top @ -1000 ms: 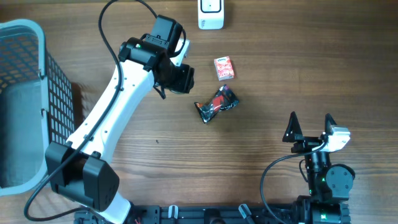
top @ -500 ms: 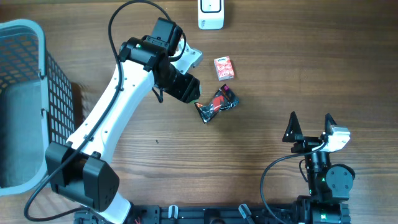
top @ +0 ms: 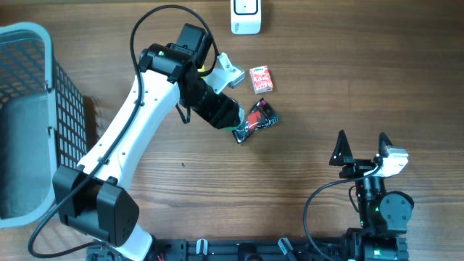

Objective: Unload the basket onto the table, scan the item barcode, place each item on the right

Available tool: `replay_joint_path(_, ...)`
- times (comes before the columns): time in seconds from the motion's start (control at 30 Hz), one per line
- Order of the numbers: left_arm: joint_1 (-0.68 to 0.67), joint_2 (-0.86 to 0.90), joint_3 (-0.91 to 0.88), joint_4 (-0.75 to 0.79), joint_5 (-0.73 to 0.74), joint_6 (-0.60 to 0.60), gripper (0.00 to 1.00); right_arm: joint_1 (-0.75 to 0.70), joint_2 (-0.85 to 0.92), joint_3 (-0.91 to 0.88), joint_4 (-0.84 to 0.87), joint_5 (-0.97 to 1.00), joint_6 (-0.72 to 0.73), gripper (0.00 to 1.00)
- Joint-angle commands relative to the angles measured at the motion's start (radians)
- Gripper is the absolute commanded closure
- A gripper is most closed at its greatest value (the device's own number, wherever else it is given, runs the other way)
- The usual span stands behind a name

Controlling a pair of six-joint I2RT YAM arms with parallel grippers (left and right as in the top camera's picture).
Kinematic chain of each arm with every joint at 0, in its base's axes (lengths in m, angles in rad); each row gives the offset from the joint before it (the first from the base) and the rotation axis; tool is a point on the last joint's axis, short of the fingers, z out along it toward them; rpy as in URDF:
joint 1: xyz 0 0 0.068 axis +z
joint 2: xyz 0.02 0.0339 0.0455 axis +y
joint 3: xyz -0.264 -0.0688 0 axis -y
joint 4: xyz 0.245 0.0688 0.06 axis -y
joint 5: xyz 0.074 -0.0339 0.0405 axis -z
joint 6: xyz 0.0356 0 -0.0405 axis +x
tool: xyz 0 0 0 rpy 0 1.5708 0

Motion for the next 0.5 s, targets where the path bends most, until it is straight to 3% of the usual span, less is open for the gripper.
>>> replay_joint_path(0.0,-0.003,0.0,0.01,0.002,0.169,0.073,0.41,0.005,0.002,-0.001,0.003,0.0,0.006,0.0)
replay_joint_path(0.23,-0.003,-0.001,0.01,-0.001,0.373,0.164,0.41,0.005,0.002,-0.001,0.003,0.0,0.007,0.0)
replay_joint_path(0.47,-0.003,-0.001,0.01,0.004,0.454,0.19,0.41,0.005,0.002,-0.001,0.003,0.0,0.006,0.0)
